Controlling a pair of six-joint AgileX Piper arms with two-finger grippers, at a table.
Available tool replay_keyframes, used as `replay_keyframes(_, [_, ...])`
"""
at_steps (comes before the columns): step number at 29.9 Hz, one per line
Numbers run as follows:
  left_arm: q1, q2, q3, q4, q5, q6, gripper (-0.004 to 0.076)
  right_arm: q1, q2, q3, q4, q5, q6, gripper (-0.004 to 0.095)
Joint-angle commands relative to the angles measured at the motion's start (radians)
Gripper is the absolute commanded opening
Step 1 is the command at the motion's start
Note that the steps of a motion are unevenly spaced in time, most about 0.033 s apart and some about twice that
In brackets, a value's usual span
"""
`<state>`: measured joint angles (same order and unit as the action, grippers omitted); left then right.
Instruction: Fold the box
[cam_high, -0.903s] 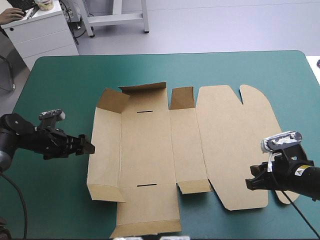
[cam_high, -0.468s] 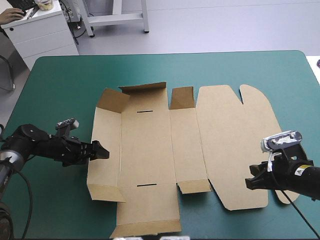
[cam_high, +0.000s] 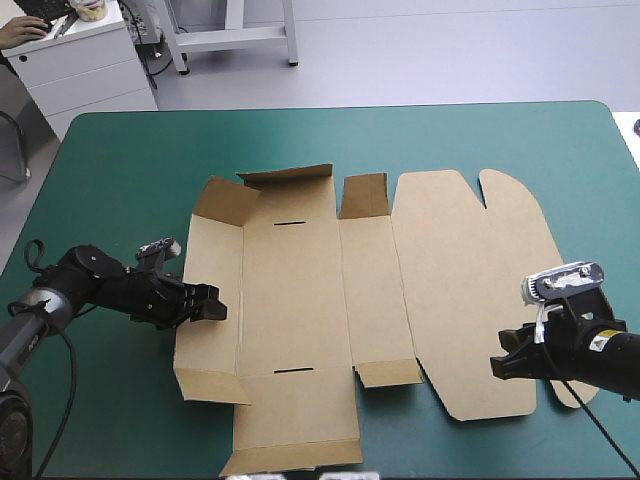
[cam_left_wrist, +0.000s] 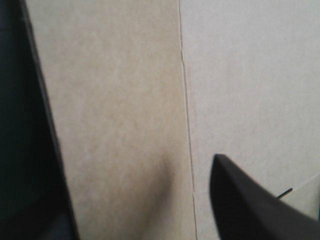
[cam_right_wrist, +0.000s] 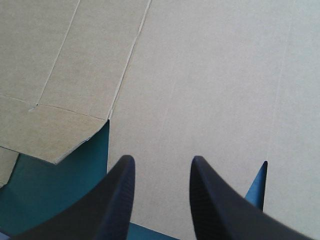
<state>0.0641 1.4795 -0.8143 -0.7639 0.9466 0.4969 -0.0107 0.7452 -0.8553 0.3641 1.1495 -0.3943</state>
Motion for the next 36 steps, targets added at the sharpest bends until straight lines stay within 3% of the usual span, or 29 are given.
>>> replay_keyframes(1, [-0.008,-0.026,-0.017,-0.054,0.003,-0.015,0.0114,-0.006,-0.002,-0.026,0.030,-0.040,0.000,0.0332])
replay_keyframes(2, [-0.008,-0.026,-0.017,-0.056,0.003,-0.015,0.0026,-0.006,-0.002,-0.026,0.030,-0.040,0.000,0.0332])
replay_keyframes(3, [-0.008,-0.026,-0.017,-0.056,0.003,-0.015,-0.0005,-0.006,-0.002,-0.026,0.030,-0.040,0.000,0.0332])
replay_keyframes(7, [-0.008,-0.026,-0.017,-0.058,0.023,-0.015,-0.0010,-0.006,-0.002,-0.026,0.030,-0.040,0.000,0.0332])
replay_keyframes(11, [-0.008,-0.026,-0.017,-0.060,0.122,0.072,-0.0010,-0.006,-0.002,-0.026,0.030,-0.040,0.001,0.0332])
replay_keyframes(15, [-0.008,-0.026,-0.034,-0.069,0.120,0.120,-0.0010,-0.006,-0.002,-0.026,0.030,-0.039,0.007,0.0332])
replay_keyframes(22, [-0.013,-0.026,-0.193,-0.009,0.157,0.113,-0.0010,-0.006,-0.002,-0.026,0.030,-0.033,0.013,0.0332])
replay_keyframes(28, [-0.120,-0.026,-0.460,0.342,0.176,-0.020,-0.0010,-0.006,-0.002,-0.026,0.030,-0.033,0.013,0.0332])
replay_keyframes(36, [-0.358,-0.013,-0.767,0.734,0.131,-0.015,-0.0003,-0.006,-0.002,-0.036,0.031,-0.045,0.013,0.0332])
